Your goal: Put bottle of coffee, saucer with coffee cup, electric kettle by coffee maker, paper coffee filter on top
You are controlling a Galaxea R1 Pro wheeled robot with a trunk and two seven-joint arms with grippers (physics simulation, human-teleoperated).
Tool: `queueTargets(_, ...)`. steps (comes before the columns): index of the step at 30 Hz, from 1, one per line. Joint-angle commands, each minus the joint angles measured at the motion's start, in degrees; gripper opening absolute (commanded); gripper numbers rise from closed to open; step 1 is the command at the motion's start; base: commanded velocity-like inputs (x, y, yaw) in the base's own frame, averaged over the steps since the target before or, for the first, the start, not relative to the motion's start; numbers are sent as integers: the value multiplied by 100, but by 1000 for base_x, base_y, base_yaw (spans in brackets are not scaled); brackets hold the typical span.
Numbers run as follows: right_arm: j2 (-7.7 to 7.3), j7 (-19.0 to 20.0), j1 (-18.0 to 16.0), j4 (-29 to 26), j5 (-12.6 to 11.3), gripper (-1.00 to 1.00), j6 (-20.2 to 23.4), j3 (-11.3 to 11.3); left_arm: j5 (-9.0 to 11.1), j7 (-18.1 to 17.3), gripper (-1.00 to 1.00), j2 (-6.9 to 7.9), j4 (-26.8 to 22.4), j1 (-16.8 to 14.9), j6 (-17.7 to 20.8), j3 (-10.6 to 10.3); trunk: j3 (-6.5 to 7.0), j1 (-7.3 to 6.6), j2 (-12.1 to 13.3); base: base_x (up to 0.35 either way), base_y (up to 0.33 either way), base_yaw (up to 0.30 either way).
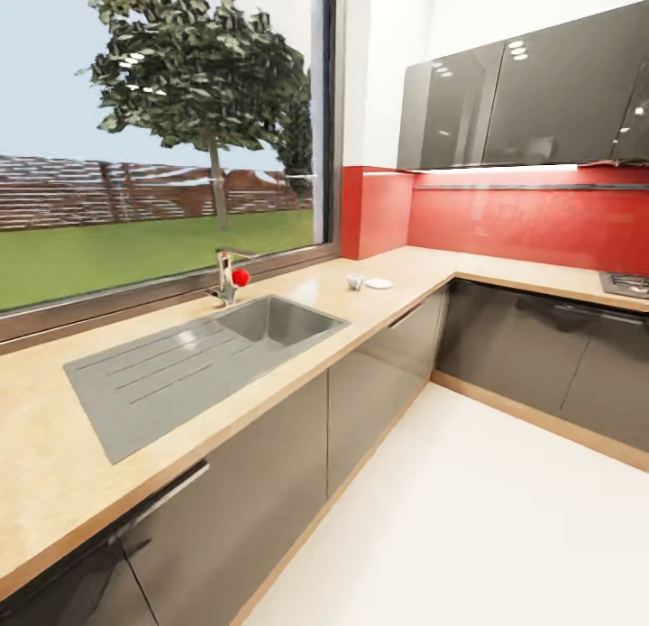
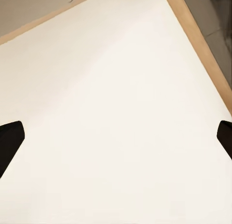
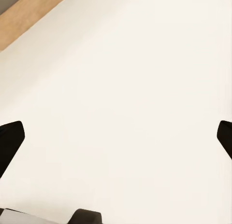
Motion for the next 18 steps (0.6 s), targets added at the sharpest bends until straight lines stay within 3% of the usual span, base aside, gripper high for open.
queueTargets(1, -2, 23, -7, 4, -61, 100, -11, 45, 36, -6, 100, 3, 4, -3, -39, -48, -6, 3, -3, 302, -185, -281)
queueTargets(18, -1, 19, -7, 4, -61, 100, -11, 45, 36, -1, 100, 3, 4, -3, -39, -49, -6, 3, -3, 298, -198, -281)
